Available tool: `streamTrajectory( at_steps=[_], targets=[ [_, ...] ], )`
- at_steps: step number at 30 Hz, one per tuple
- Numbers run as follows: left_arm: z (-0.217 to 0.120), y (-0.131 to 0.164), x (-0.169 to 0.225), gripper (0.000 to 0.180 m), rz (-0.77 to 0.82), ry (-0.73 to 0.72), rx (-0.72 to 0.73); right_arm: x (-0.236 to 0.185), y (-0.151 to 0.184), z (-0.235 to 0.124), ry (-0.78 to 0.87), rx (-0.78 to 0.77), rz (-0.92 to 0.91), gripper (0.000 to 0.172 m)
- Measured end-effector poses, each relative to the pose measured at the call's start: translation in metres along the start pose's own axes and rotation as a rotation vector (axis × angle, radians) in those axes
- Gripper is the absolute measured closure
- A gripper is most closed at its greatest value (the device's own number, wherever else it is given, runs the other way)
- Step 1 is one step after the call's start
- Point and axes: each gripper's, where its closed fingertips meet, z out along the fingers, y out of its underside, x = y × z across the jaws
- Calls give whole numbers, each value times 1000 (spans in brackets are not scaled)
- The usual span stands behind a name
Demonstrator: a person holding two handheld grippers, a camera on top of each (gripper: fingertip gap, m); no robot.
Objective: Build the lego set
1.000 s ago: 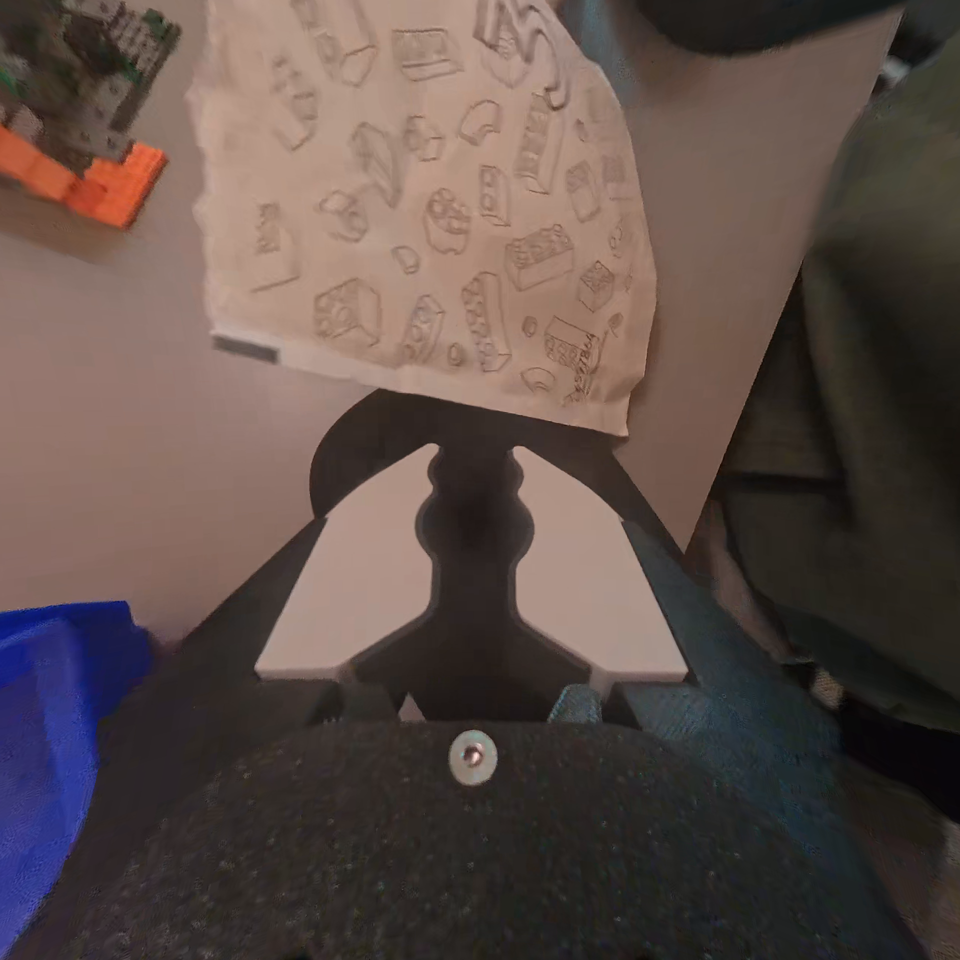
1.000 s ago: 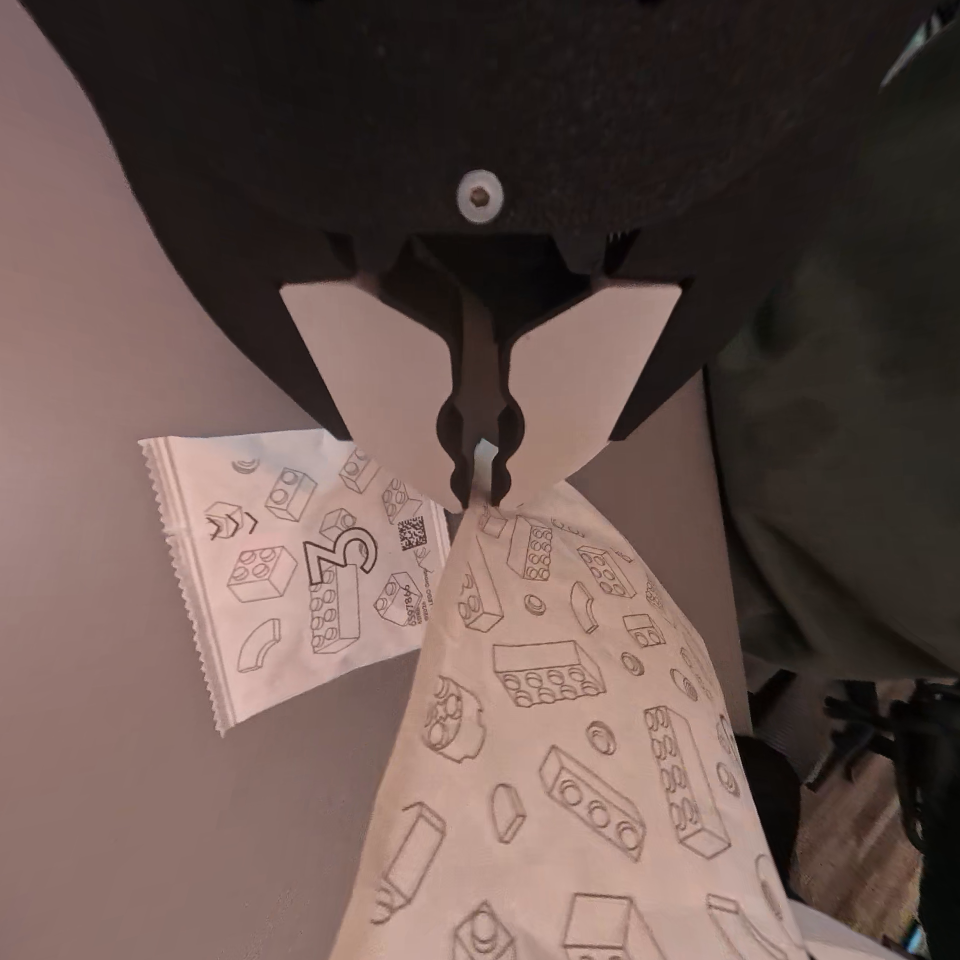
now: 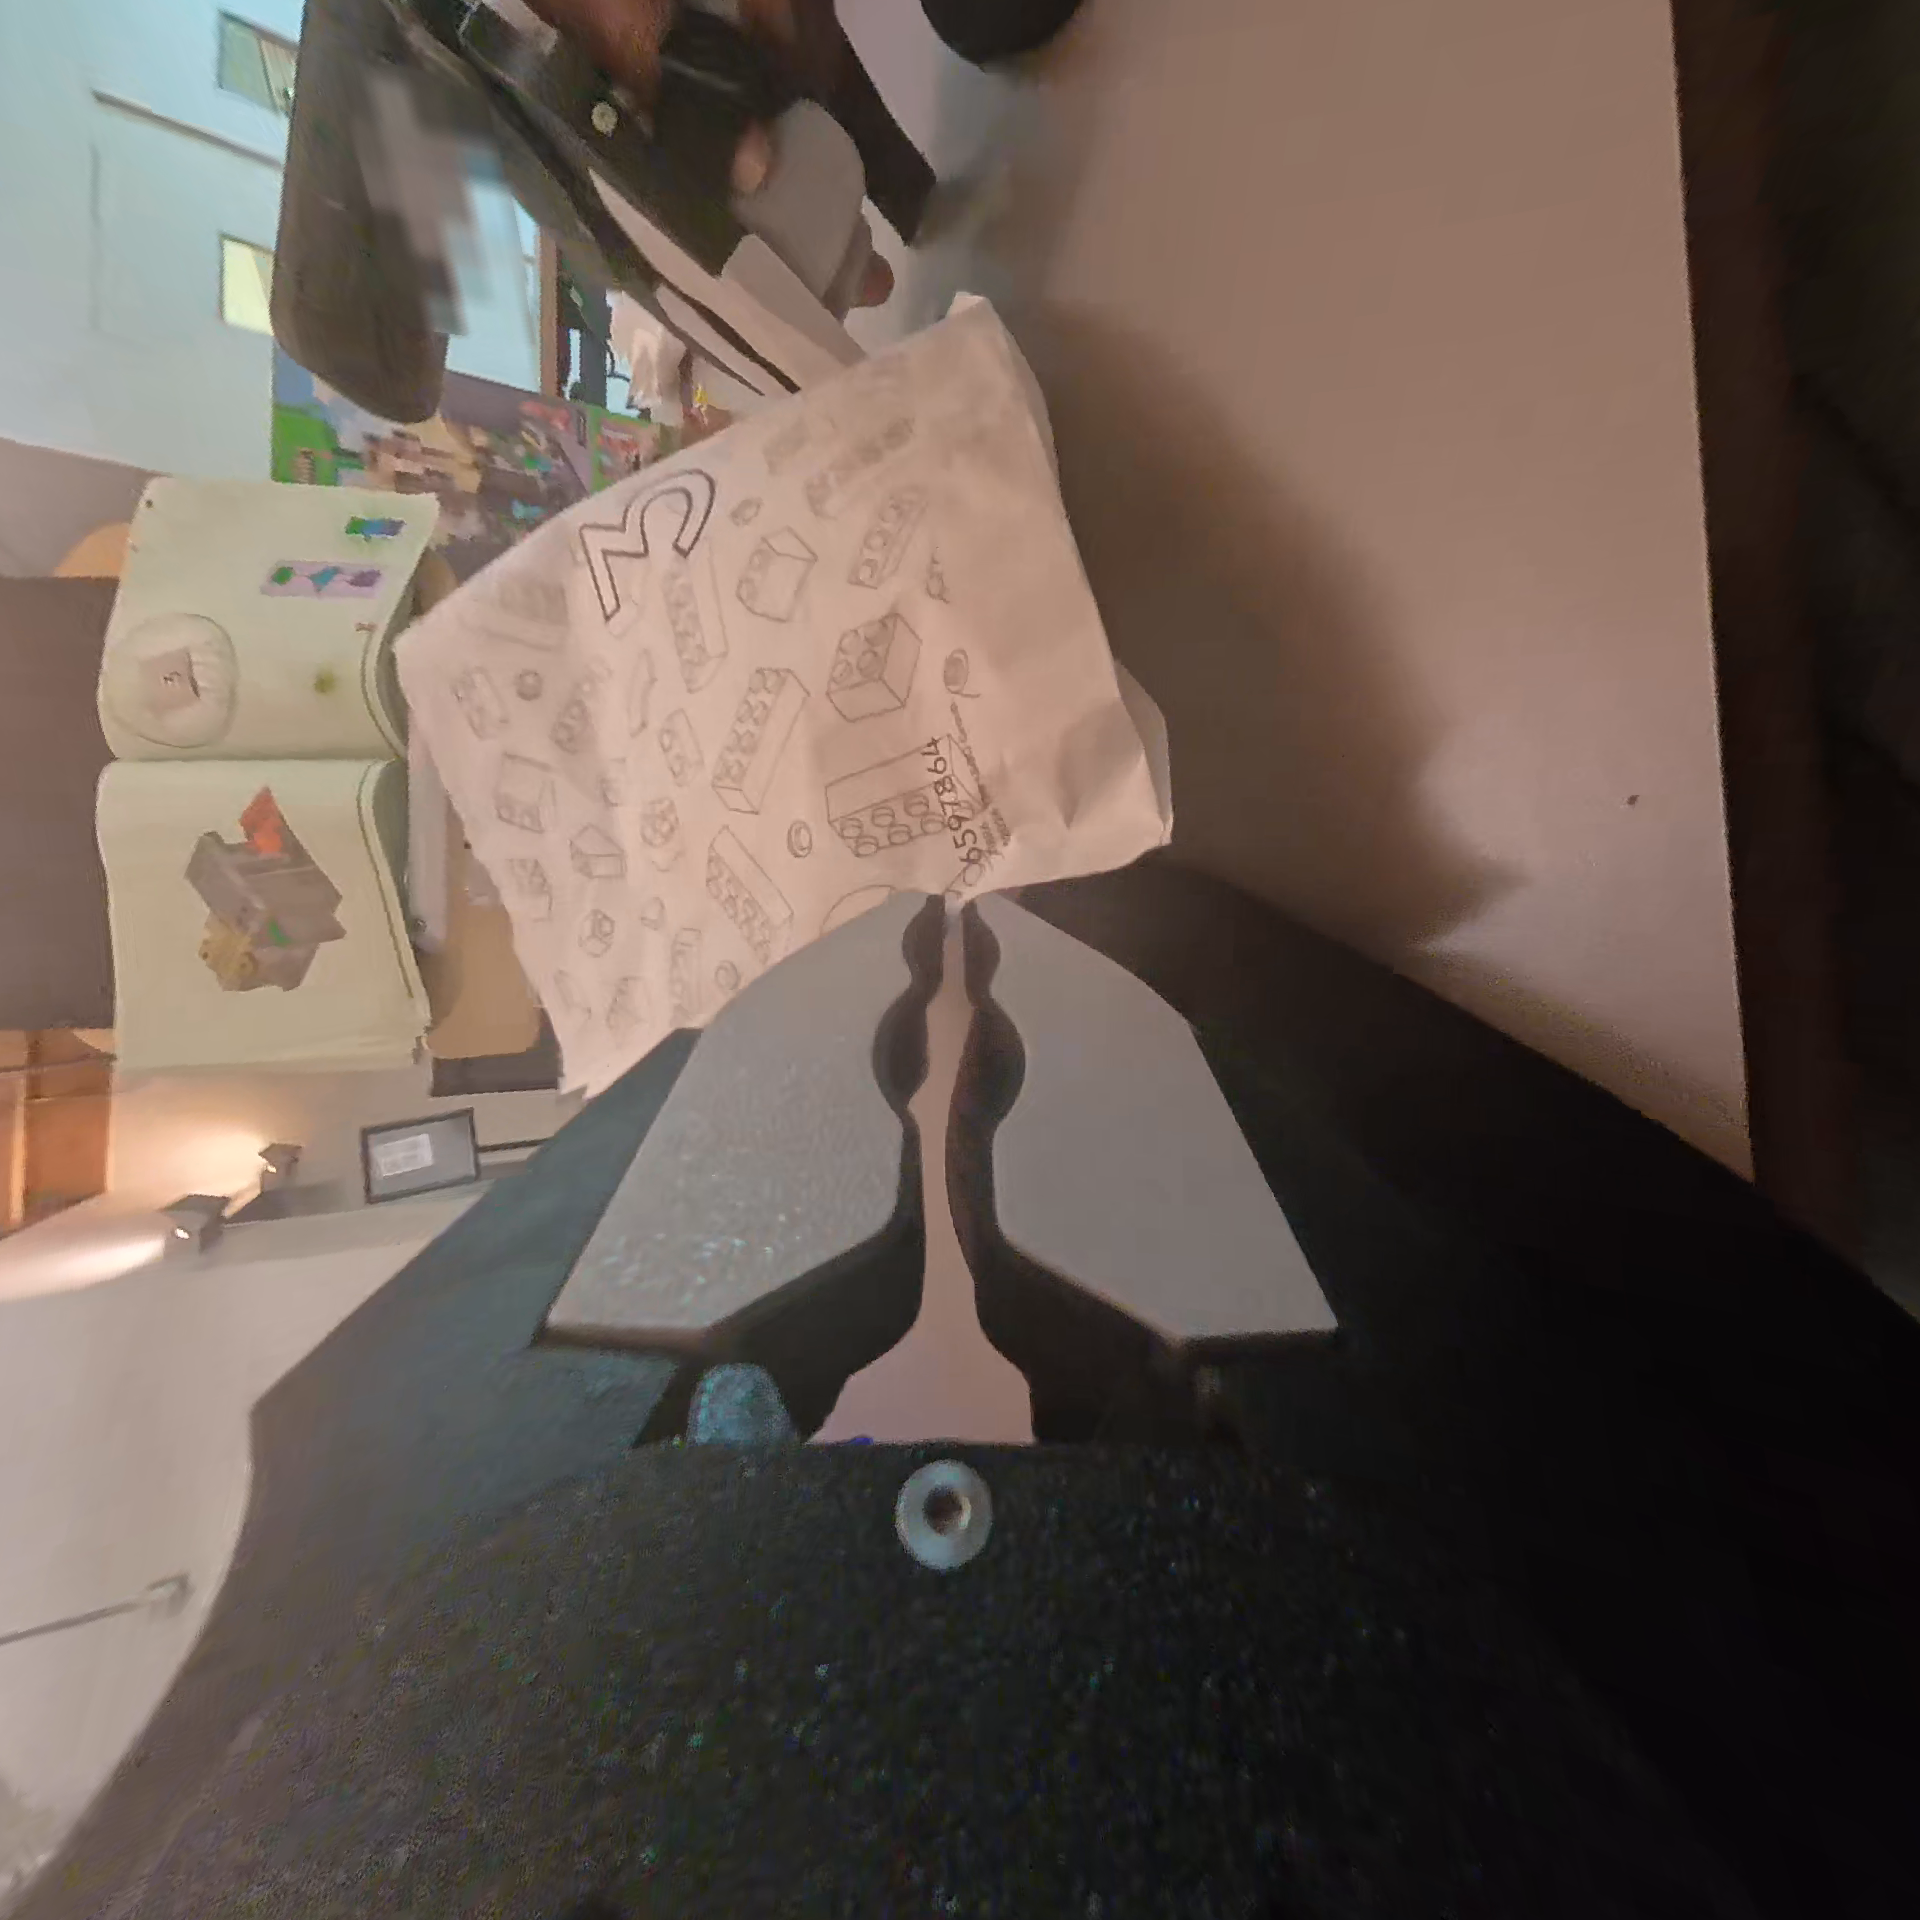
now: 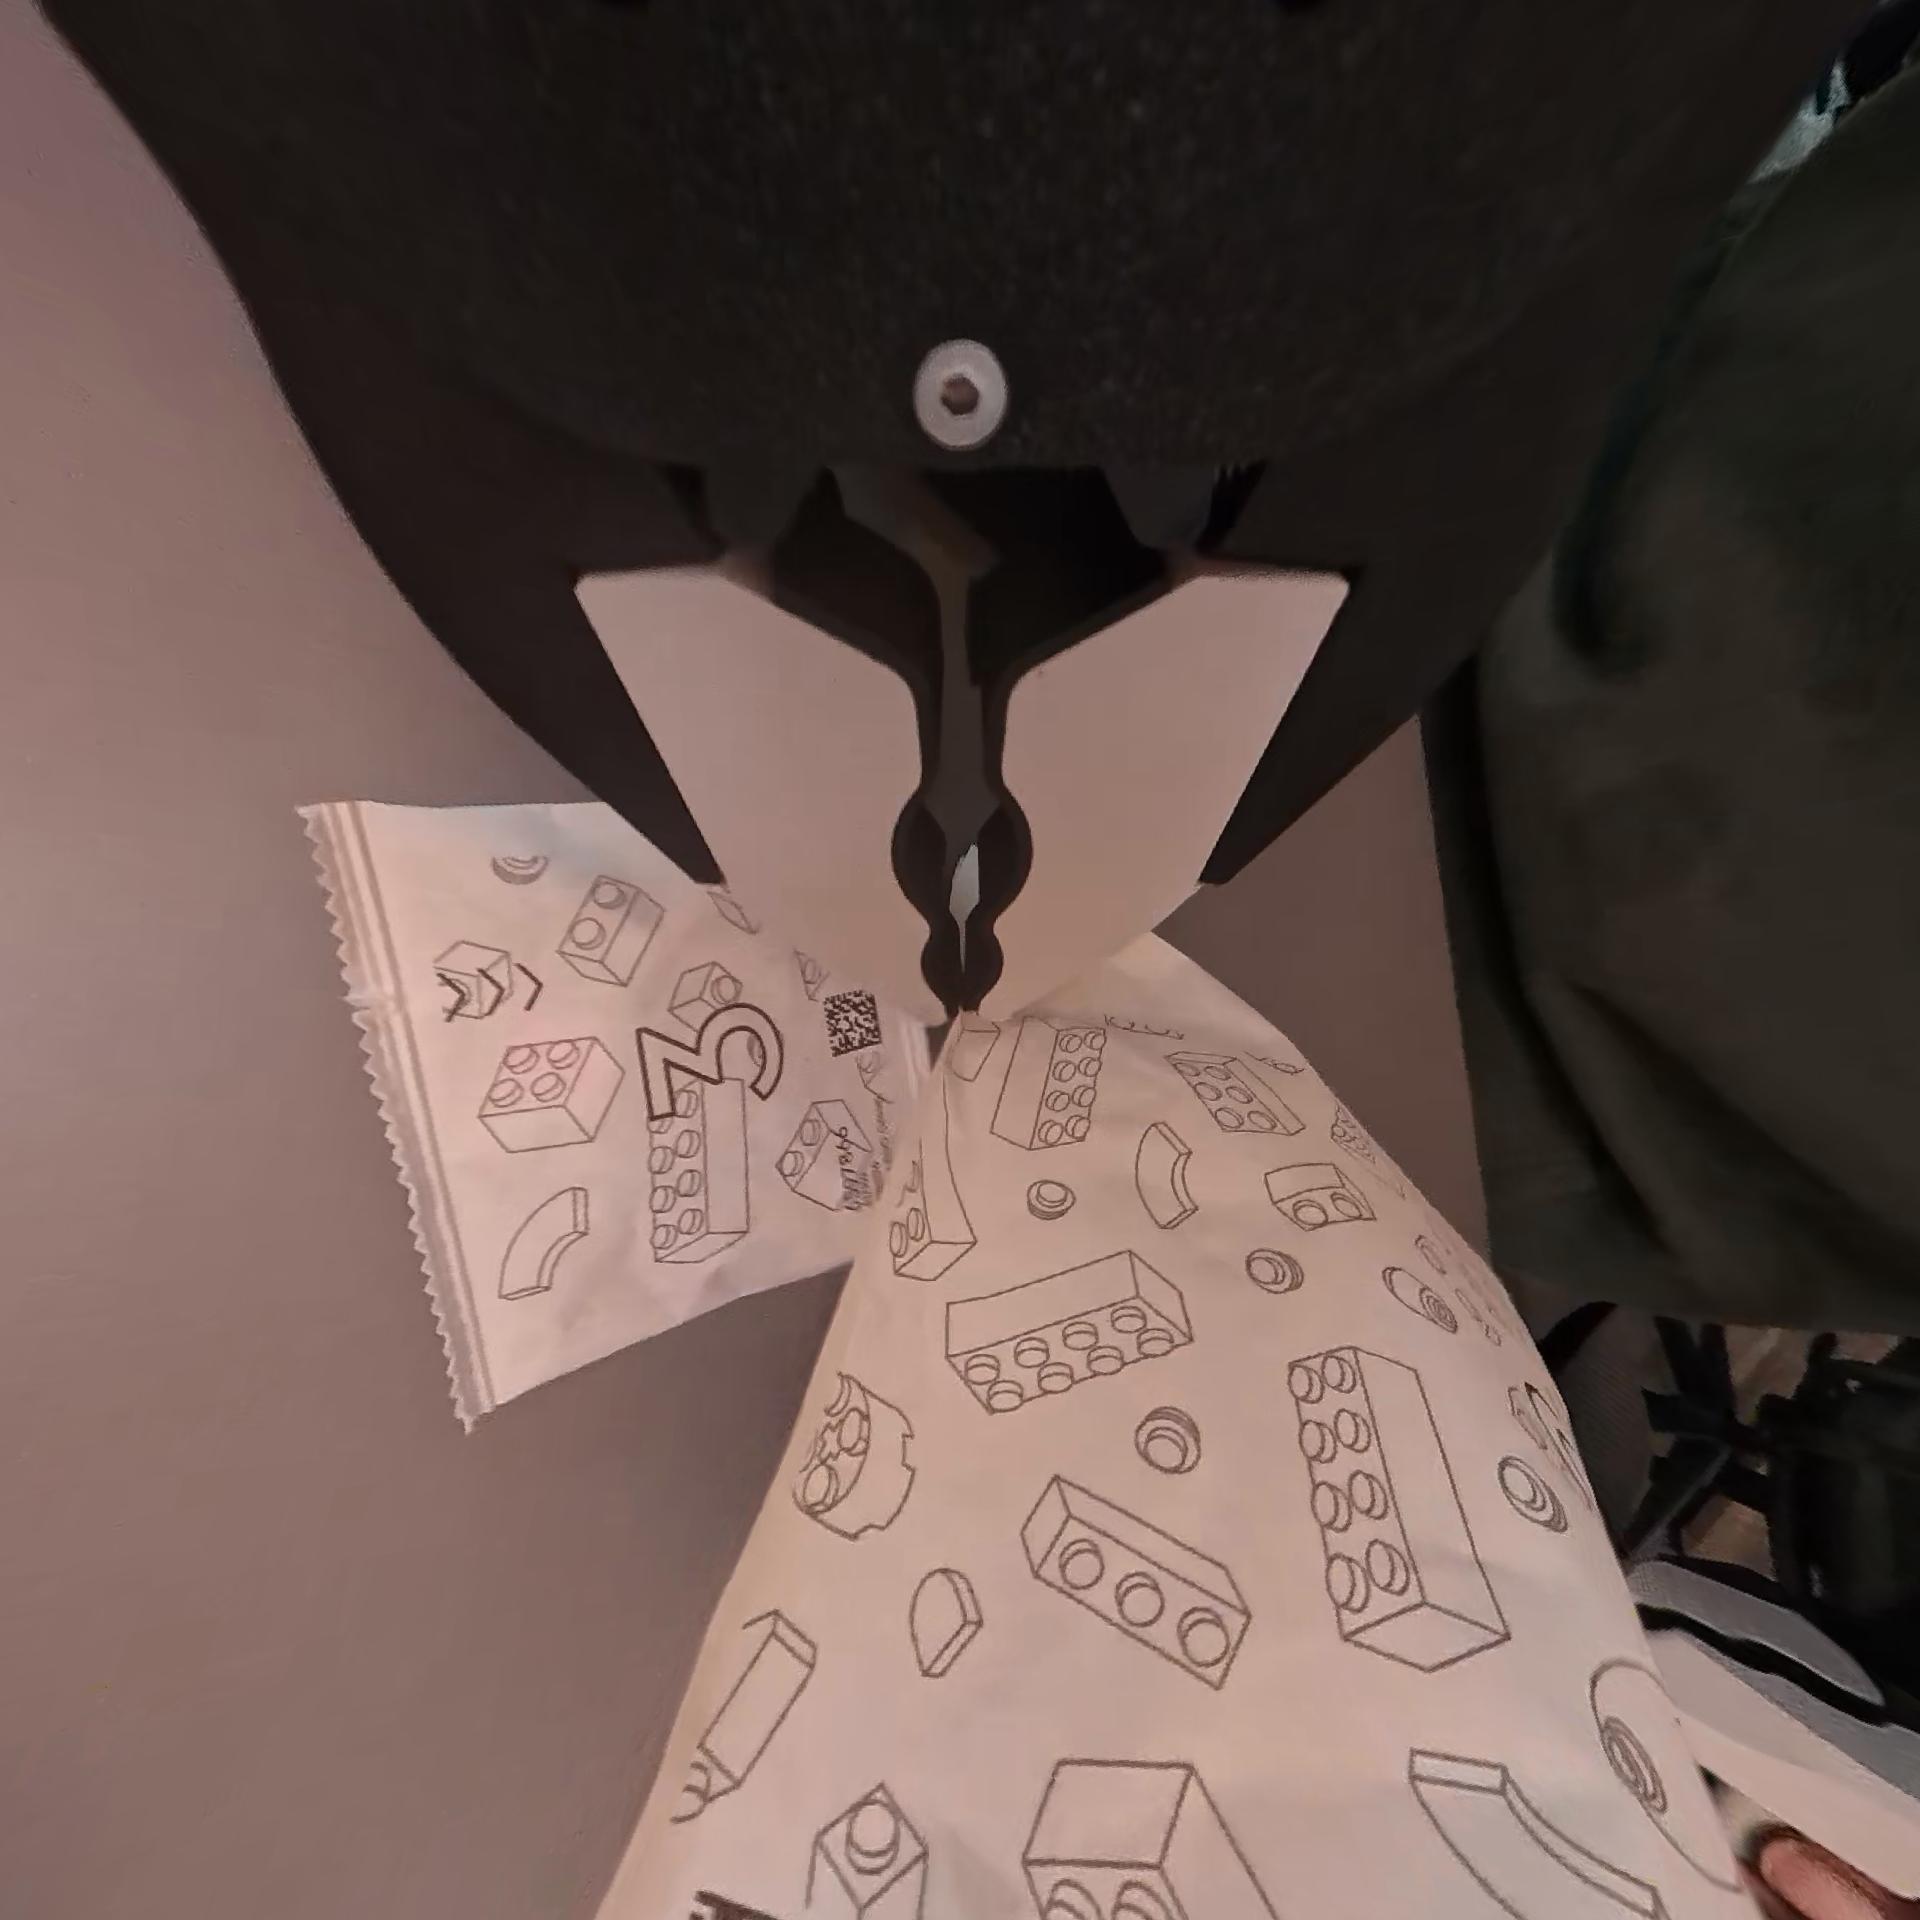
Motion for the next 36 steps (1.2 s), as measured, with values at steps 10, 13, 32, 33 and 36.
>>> streamTrajectory(
  at_steps=[10, 13, 32, 33, 36],
  targets=[
    [-33, 3, -30, 180, -49, -121, -14, -23, -32, -10, -87, 43, -7, 172],
    [-56, 11, -50, 180, -46, -194, -58, -35, -60, -14, -97, 61, -60, 172],
    [-226, 163, -74, 180, -406, -507, -349, -112, -284, 88, -290, -47, -269, 171],
    [-227, 168, -68, 180, -418, -506, -359, -112, -288, 95, -286, -54, -267, 171],
    [-229, 183, -51, 180, -430, -509, -391, -109, -293, 115, -245, -70, -268, 171]
  ],
)
